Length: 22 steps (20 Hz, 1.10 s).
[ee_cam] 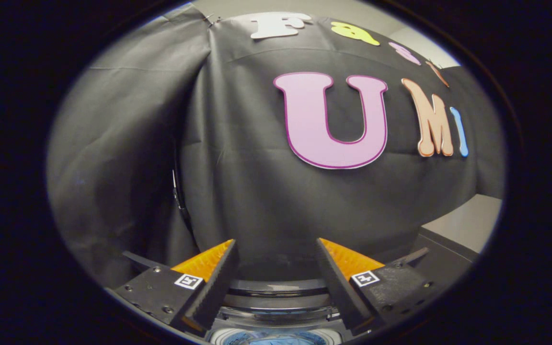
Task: Put the clothes into the washing machine and then close the washing machine lid.
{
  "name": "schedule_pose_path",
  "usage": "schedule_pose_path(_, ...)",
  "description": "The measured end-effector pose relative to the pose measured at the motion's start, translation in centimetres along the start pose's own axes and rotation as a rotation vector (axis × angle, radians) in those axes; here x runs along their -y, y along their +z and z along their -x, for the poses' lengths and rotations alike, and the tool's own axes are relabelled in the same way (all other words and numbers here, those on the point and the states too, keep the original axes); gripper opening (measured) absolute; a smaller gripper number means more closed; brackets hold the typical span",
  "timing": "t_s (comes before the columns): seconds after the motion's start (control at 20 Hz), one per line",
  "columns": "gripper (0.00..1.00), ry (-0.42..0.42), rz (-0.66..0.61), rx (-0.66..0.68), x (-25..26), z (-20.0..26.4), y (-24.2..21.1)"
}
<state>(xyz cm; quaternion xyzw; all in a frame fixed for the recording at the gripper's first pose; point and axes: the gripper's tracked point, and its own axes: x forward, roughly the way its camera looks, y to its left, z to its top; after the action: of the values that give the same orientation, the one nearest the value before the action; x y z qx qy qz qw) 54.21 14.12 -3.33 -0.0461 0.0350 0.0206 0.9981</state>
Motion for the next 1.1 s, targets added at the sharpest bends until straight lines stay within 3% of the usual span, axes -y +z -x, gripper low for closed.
schedule_pose_path(1.1,0.97,0.008,-0.002,0.043,-0.27,0.21,0.52)
